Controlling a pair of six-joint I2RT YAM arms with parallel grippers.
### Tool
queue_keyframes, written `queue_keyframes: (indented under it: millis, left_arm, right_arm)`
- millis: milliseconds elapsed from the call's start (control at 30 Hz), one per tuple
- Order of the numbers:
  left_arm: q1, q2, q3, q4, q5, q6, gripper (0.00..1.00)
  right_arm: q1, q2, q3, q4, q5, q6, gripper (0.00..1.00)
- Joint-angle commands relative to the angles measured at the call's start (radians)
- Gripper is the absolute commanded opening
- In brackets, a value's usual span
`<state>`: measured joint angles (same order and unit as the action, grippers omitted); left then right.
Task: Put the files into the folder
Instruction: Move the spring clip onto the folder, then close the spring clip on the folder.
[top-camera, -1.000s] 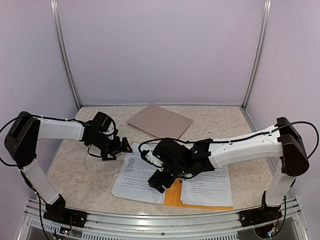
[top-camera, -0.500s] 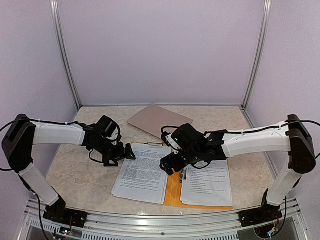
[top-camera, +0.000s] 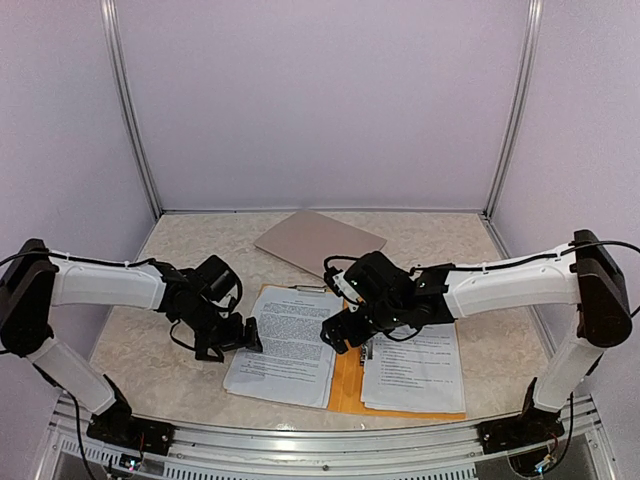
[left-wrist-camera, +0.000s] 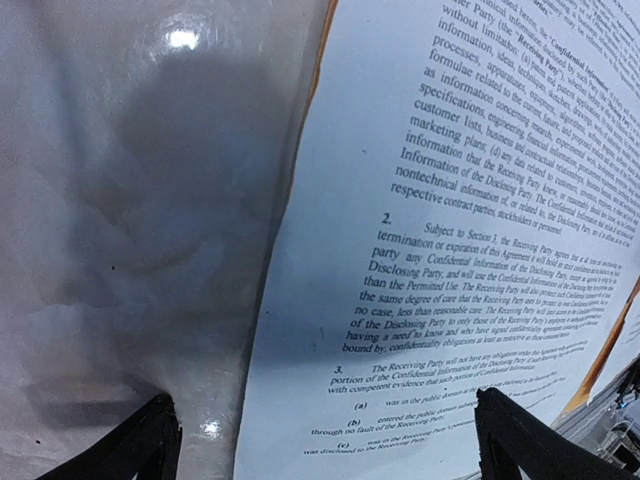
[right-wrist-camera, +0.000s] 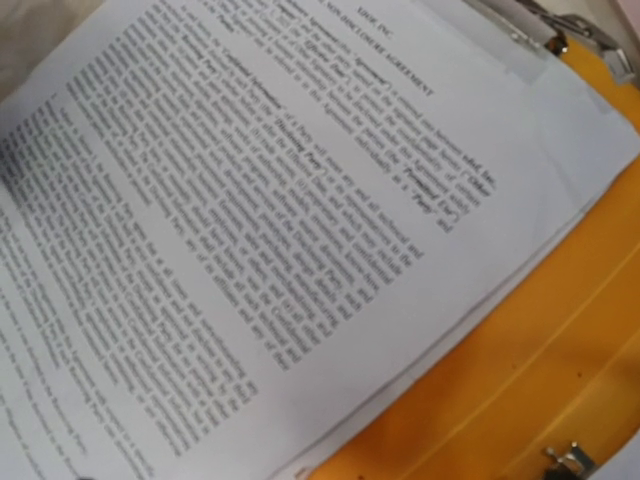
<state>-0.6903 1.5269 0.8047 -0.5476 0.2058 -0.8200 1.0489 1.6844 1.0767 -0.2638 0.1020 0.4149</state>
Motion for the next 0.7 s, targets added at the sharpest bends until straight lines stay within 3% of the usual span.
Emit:
queue_keyframes:
  millis: [0, 667]
  left_arm:
    - [-0.032, -0.01, -0.021, -0.031, 0.004, -0.031, 0.99]
    - [-0.153, 0.037, 0.034, -0.052, 0.004, -0.072, 0.99]
  right_arm:
    - [-0.002, -0.035, -0.018, 0.013, -0.011, 0.013, 0.95]
    - [-0.003, -0.055, -0.045, 0.018, -0.005, 0.023, 0.94]
